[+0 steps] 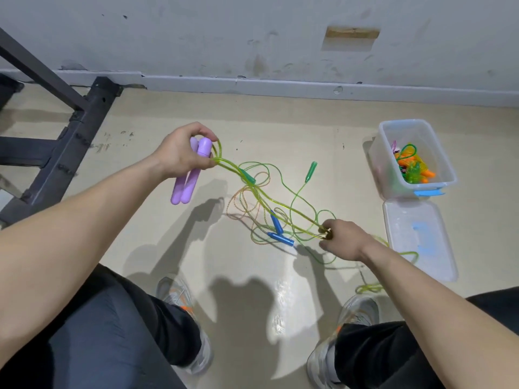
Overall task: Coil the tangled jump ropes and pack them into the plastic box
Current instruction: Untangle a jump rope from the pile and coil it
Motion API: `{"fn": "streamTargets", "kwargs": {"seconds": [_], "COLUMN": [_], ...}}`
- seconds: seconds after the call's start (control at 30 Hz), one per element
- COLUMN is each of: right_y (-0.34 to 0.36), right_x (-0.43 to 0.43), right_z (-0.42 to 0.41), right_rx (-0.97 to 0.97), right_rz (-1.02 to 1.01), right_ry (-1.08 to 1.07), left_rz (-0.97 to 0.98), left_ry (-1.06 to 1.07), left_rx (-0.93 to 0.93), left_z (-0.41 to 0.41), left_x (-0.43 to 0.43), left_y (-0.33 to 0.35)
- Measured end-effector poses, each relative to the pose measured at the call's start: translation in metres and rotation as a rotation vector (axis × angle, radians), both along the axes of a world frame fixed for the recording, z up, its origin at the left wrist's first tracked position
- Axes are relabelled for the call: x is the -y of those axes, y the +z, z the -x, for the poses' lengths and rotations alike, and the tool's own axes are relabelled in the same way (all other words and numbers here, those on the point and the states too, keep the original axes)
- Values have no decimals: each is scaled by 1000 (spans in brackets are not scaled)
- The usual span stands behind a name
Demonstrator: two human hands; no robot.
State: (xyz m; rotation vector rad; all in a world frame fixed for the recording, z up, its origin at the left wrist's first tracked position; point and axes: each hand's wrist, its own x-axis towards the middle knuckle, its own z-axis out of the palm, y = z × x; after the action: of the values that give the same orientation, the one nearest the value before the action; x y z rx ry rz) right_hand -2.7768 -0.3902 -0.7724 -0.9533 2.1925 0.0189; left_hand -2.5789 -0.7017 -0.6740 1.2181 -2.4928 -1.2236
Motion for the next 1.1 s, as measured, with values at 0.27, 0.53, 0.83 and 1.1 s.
{"fn": "streamTargets", "kwargs": {"seconds": [0.27,0.53,0.83,1.1], "right_y": [49,85,100,92], "right_x": [37,53,51,47], "right_z": [-31,-38,-37,-26], "right_rx": [237,746,333,687], "right_rz": [612,743,437,599], "right_ry": [-101,-273,-91,-461], "left_rz": [-284,-468,-465,-359], "left_ry": [-118,-145,-78,-189], "left_rx": [-260,-335,-266,-237], "left_z": [22,14,14,13], "left_x": [-79,-117,-129,-121], "left_y": [27,30,14,5]}}
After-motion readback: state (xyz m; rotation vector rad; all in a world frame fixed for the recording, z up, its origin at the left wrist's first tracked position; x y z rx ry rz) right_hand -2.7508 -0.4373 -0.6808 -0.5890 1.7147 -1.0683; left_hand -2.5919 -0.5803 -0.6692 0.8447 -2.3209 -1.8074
